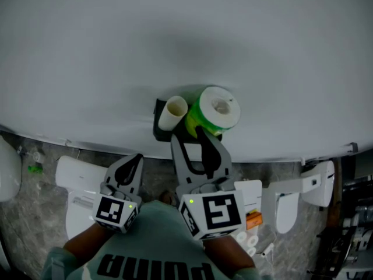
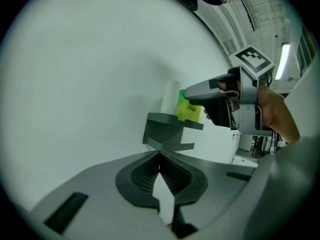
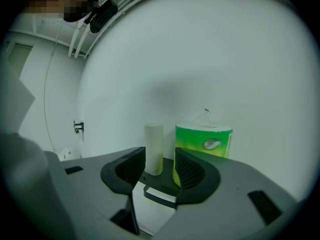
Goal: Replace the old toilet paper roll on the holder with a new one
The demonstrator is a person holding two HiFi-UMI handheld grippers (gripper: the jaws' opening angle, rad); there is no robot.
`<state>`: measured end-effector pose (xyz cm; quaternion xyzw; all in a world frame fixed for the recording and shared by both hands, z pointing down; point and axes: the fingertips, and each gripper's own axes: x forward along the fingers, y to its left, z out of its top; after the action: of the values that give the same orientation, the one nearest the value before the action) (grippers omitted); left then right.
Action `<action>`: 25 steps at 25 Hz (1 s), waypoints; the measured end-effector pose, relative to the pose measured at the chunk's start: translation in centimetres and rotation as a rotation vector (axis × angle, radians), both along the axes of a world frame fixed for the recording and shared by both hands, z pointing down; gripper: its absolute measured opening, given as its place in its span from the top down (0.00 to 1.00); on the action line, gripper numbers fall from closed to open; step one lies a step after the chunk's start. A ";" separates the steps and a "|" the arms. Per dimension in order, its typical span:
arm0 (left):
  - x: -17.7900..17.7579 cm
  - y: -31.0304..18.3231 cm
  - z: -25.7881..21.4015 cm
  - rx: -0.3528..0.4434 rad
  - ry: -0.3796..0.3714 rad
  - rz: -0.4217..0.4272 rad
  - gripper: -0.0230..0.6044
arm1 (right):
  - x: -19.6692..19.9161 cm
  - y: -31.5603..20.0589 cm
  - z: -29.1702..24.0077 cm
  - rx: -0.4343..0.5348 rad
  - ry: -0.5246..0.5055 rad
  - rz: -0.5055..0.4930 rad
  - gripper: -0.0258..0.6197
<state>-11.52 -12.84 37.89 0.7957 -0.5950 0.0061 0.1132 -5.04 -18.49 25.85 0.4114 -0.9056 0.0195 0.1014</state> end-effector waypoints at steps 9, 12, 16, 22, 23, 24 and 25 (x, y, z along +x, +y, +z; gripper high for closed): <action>3.1 -0.3 -0.8 -0.002 -0.050 0.036 0.96 | 4.1 0.6 0.2 0.014 -0.045 0.030 0.70; 3.9 -0.5 -1.2 0.000 -0.065 0.045 0.96 | 5.1 0.2 0.5 0.012 -0.057 0.039 0.70; 4.9 -0.5 -1.9 0.006 -0.081 0.045 0.96 | 5.8 -0.4 0.5 0.012 -0.064 0.020 0.62; 5.2 -0.5 -3.4 0.020 -0.117 0.020 0.96 | 6.3 -1.8 0.1 0.025 -0.084 -0.011 0.54; 5.2 -0.5 -3.7 0.020 -0.119 0.010 0.96 | 6.3 -2.1 0.1 0.025 -0.087 -0.019 0.51; 5.1 -0.6 -4.0 0.022 -0.121 0.001 0.96 | 6.2 -2.4 0.0 0.026 -0.089 -0.027 0.48; 5.1 -0.6 -4.3 0.024 -0.124 -0.008 0.96 | 6.2 -2.7 -0.1 0.028 -0.091 -0.035 0.46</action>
<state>-6.43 -13.41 33.59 0.7927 -0.6041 0.0479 0.0666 1.15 -21.19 25.76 0.3954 -0.9166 0.0235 0.0547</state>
